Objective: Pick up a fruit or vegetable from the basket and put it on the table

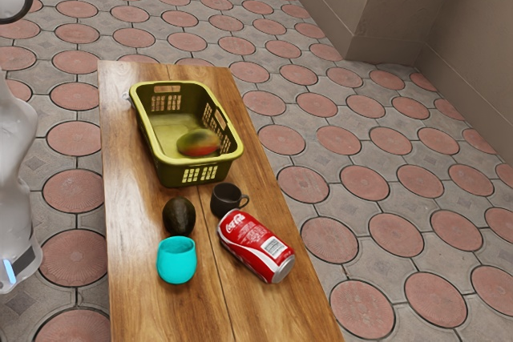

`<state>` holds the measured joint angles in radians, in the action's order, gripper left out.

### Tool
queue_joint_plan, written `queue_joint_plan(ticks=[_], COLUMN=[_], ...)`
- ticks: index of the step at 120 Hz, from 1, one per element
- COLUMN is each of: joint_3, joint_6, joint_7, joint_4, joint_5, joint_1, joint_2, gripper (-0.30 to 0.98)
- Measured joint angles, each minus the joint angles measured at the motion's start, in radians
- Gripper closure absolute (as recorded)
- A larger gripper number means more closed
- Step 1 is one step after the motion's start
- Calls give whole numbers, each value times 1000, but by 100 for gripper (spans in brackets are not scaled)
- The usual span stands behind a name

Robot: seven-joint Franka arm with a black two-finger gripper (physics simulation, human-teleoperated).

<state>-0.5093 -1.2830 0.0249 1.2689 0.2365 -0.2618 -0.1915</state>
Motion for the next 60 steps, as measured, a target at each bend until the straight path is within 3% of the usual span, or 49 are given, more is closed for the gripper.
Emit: queue_joint_plan(ticks=[33, 51, 56, 60], joint_3=[-24, -4, 12, 48], joint_6=[4, 9, 11, 6], joint_7=[1, 1, 0, -5], joint_4=[1, 5, 79, 237], joint_5=[-28, -65, -70, -66], joint_1=[-5, -3, -2, -15], joint_2=[-2, 62, -12, -195], gripper=[2, 2, 2, 2])
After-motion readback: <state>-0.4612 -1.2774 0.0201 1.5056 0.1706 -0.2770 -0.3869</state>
